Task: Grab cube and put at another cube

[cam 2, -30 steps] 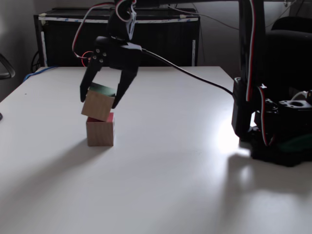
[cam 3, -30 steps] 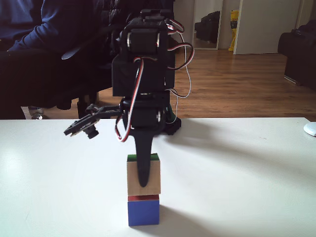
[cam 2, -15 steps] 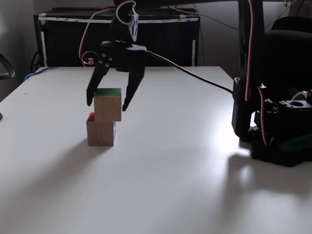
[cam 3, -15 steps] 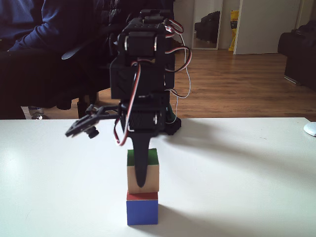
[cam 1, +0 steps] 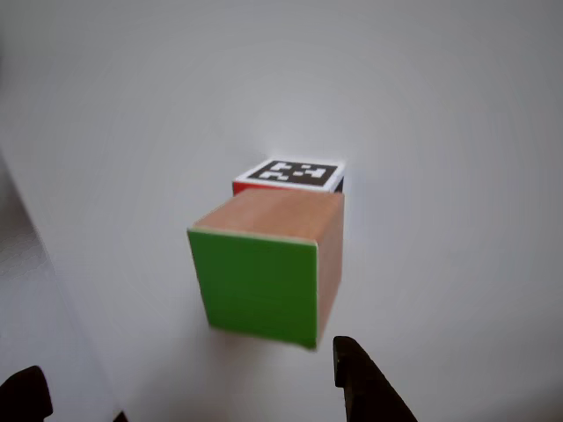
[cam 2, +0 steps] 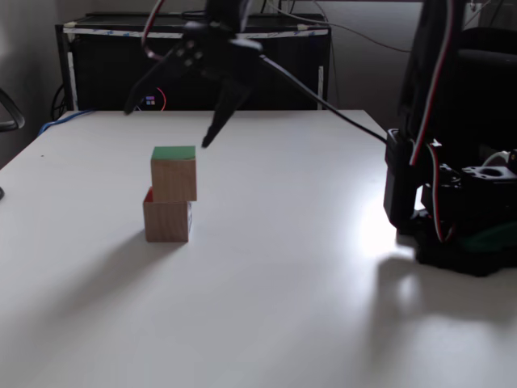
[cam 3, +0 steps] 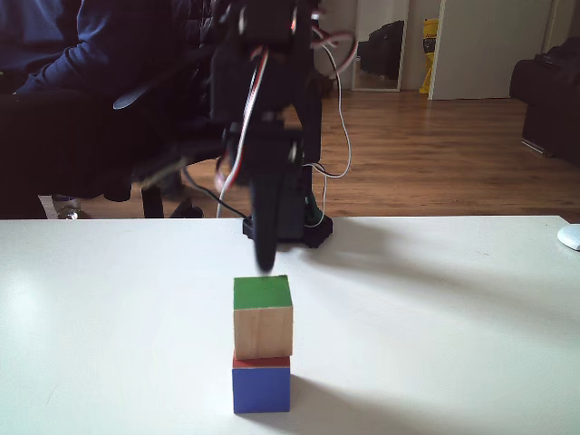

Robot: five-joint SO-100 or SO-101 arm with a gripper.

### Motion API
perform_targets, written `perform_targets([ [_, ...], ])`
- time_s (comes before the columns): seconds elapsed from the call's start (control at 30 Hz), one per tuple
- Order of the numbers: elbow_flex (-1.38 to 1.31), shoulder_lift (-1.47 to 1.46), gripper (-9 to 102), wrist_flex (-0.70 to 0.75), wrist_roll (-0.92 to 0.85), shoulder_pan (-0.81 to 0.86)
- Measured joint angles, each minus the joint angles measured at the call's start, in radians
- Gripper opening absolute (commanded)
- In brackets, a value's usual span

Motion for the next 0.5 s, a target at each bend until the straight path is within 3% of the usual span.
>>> perform_targets([
  [0.37, 0.517, 0.744, 49, -0.184, 0.020, -0.029],
  [0.5, 0.730, 0.994, 39, -0.276, 0.083, -0.061],
])
